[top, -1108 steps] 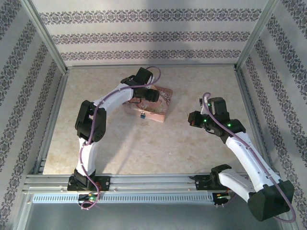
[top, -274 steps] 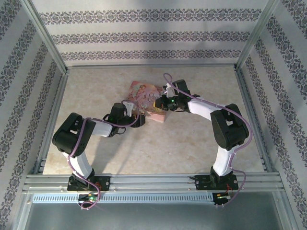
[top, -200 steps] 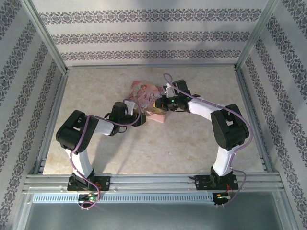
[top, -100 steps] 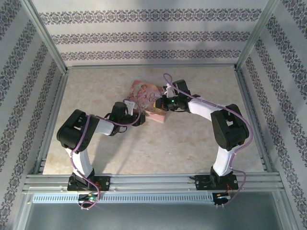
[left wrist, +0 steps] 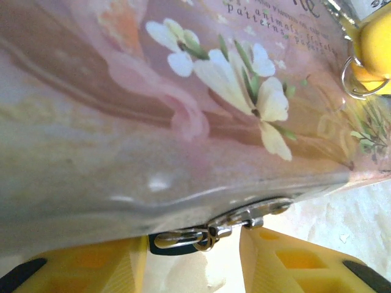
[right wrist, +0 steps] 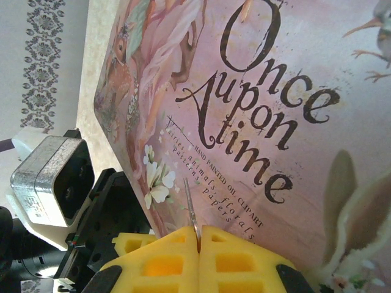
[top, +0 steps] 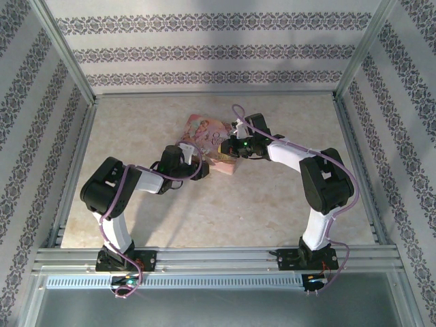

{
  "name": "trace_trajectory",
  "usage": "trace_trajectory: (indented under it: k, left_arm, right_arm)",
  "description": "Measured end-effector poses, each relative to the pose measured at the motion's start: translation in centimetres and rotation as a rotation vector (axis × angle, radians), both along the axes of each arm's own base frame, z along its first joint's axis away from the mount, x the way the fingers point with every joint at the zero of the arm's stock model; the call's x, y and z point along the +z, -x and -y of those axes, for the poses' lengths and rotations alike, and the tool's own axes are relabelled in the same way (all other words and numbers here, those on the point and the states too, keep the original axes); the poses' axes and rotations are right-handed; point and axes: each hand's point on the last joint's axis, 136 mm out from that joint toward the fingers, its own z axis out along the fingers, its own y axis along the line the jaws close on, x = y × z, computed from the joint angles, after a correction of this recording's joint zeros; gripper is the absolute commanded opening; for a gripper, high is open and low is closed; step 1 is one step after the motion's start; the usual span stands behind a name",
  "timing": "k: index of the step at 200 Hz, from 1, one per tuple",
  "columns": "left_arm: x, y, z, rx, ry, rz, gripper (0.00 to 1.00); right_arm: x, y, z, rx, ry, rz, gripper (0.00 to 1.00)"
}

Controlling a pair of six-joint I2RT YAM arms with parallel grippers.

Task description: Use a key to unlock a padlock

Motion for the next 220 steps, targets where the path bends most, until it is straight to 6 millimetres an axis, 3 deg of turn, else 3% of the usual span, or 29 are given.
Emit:
trace_trajectory:
  k: [77,220]
  left_arm:
    - [-0.05,-0.15,0.26,0.016,-0.021,0.010,0.43]
    - [-0.23,-0.70,0.21,0.072,-0.031,-0.020,0.25]
  right_arm:
    - [-0.04,0.03,-0.01,-0.001,0.006,0.005,0.00]
    - [0.10,0.14,0.13,-0.005,0.010,0.007,0.00]
